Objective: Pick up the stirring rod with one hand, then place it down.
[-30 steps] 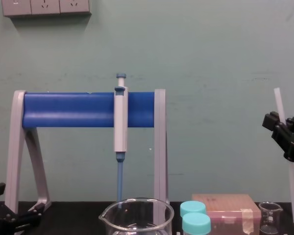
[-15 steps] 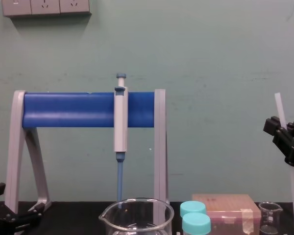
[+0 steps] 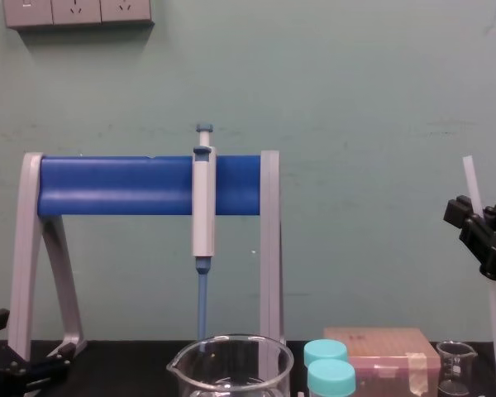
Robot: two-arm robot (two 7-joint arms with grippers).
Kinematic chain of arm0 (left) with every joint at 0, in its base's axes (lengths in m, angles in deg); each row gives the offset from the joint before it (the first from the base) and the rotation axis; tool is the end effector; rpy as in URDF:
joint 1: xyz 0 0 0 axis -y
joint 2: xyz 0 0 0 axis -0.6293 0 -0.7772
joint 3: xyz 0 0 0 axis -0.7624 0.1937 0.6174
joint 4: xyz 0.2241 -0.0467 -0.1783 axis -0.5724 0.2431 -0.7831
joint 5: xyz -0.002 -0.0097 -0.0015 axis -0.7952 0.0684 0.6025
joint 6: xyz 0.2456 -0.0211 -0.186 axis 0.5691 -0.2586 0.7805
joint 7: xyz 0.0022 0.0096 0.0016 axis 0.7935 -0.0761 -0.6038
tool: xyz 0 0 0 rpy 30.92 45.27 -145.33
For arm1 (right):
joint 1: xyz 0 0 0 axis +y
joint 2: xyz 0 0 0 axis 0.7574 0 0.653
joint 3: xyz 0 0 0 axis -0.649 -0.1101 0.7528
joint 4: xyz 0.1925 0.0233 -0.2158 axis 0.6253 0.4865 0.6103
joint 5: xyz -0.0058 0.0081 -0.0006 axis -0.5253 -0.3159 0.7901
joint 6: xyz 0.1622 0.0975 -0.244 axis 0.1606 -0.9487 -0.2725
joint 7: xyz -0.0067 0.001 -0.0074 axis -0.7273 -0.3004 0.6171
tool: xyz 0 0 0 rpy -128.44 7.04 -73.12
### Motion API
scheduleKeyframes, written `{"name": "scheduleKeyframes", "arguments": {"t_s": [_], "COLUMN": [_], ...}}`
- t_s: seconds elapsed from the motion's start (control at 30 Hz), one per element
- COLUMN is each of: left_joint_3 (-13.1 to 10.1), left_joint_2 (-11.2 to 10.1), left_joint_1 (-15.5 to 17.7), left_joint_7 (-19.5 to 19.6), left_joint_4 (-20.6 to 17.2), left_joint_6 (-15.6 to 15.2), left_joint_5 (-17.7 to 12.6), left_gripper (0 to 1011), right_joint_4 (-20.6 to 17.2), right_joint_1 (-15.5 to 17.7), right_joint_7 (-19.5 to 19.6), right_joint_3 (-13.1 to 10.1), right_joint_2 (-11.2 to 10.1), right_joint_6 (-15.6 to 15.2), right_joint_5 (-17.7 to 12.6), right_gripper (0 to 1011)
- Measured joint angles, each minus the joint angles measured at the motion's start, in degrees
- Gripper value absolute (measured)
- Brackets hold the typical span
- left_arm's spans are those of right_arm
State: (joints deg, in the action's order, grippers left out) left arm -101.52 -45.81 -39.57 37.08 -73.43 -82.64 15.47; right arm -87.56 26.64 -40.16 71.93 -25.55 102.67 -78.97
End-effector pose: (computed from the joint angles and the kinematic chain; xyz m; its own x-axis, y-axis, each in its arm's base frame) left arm 0.3580 0.0826 -0.3023 0.2923 0.8804 0.3735 -0.9552 0.2874 0.0701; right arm 0.3916 -0.0708 -0.2964 0.5169 -0.8337 0.1944 0.7629 0.5517 0.3372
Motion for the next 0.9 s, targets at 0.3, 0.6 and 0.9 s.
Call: {"name": "scheduleKeyframes", "arguments": {"t_s": [0.3, 0.6, 0.9], "left_joint_3": [0.00, 0.00, 0.00], "left_joint_2": [0.00, 0.00, 0.00], "left_joint_1": [0.00, 0.00, 0.00], "left_joint_7": [0.00, 0.00, 0.00], "left_joint_4": [0.00, 0.00, 0.00], "left_joint_6": [0.00, 0.00, 0.00], "left_joint_5": [0.00, 0.00, 0.00], "left_gripper": [1000, 1000, 1000], "right_joint_4": [0.00, 0.00, 0.00], "right_joint_1": [-0.02, -0.02, -0.02], "right_joint_7": [-0.01, -0.02, -0.04], "right_joint_3": [0.04, 0.04, 0.04], "right_joint_2": [-0.03, -0.03, -0.03], "right_joint_6": [0.03, 0.08, 0.09], "right_joint_5": [-0.04, -0.08, -0.09], "right_gripper": [69, 69, 69]}}
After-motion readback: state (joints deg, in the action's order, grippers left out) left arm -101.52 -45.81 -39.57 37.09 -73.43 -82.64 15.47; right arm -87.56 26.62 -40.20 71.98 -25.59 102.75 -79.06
